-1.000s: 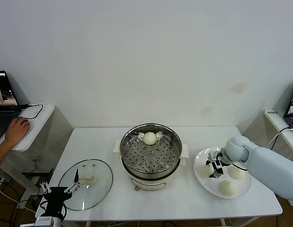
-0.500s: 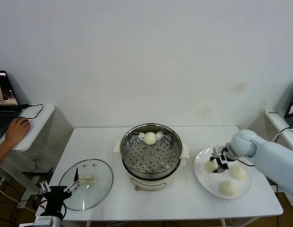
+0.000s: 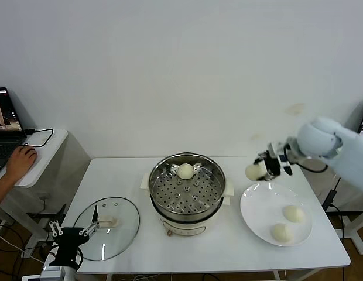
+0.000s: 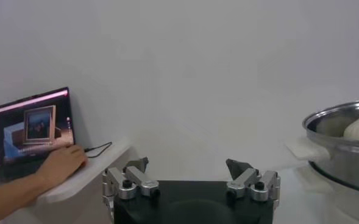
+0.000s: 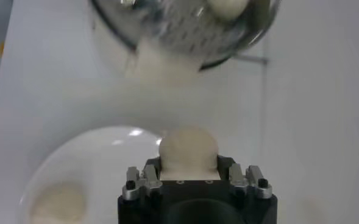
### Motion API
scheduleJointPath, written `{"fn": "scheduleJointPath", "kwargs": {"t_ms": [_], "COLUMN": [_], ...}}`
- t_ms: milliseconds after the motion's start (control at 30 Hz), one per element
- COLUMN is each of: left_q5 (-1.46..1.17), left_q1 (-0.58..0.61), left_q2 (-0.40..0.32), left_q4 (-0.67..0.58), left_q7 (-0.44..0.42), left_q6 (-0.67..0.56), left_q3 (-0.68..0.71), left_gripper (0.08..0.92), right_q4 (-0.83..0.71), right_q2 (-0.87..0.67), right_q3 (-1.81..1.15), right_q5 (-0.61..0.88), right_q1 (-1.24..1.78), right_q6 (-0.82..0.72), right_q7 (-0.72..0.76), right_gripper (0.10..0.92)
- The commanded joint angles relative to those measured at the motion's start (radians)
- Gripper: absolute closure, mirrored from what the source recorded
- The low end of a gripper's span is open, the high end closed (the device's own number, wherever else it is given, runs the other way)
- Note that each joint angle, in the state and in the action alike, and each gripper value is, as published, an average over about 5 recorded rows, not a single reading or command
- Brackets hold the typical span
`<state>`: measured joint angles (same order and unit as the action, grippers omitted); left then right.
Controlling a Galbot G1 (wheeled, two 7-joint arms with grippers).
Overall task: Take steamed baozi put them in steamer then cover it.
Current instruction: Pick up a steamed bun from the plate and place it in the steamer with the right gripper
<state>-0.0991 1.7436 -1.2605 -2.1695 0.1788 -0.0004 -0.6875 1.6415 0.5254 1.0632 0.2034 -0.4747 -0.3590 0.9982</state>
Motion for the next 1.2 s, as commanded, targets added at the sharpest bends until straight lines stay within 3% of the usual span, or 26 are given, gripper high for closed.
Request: {"fn": "scheduleJointPath", "kwargs": {"t_ms": [33, 467, 1200], "left_q5": [-0.001, -0.003, -0.01], "left_q1": [0.004, 0.01, -0.002], "left_q2": [0.0, -0.012, -0.01], "left_q4": [-0.007, -0.027, -0.009], "left_q7": [0.0, -0.002, -0.002], "left_q6": [0.0, 0.007, 0.005], "left_q3": [-0.009, -0.04, -0.032], "left_gripper": [0.177, 0.177, 0.177], "right_q4": [0.051, -0.162, -0.362], "right_q2": [0.294, 0.65, 0.766], "right_q3": [0.166, 0.166, 0.151], "right_q5": [0.307, 0.351, 0.298], "right_q1": [-0.232, -0.024, 0.106], "right_q6": [-0.186, -0.315, -0.33], "right_q7": [-0.128, -0.257, -0.283], "right_gripper": [0.45, 0.448, 0.448]}}
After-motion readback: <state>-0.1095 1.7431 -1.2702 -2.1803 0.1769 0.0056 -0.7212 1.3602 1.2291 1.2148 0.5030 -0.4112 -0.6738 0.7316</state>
